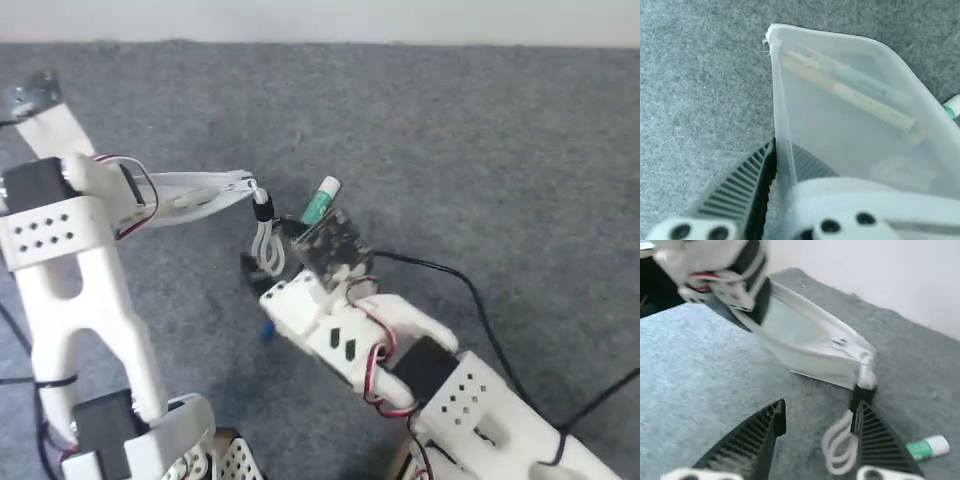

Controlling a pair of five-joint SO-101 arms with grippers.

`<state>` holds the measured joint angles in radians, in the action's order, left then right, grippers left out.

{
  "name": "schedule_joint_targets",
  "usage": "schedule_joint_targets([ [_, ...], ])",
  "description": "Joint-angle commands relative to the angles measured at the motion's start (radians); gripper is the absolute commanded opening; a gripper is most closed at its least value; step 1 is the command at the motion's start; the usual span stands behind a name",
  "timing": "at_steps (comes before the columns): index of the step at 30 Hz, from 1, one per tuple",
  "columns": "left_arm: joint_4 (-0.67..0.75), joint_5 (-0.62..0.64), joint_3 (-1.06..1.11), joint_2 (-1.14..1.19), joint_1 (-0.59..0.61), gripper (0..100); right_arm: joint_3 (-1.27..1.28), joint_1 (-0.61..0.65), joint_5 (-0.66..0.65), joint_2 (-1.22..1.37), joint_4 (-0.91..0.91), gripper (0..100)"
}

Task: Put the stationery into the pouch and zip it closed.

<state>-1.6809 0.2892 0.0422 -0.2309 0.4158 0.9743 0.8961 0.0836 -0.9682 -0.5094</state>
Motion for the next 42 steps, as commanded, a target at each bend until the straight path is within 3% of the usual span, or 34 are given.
schedule_joint_targets([
  [1, 0.028, 0.014, 0.001, 0.003, 0.005, 1, -0.061, -0.068, 0.049, -0.035, -0.031, 20.3],
  [11, 0.029, 0.017, 0.001, -0.002, 0.006, 1, -0.071, -0.134, 0.072, -0.044, -0.047, 20.2],
  [21, 0.043, 0.018, -0.001, -0.003, 0.037, 1, -0.278, -0.183, 0.164, 0.074, -0.312, 20.2],
  [42, 0.057, 0.020, -0.001, -0.003, 0.077, 1, -0.446, -0.285, 0.261, 0.489, -0.325, 13.2],
])
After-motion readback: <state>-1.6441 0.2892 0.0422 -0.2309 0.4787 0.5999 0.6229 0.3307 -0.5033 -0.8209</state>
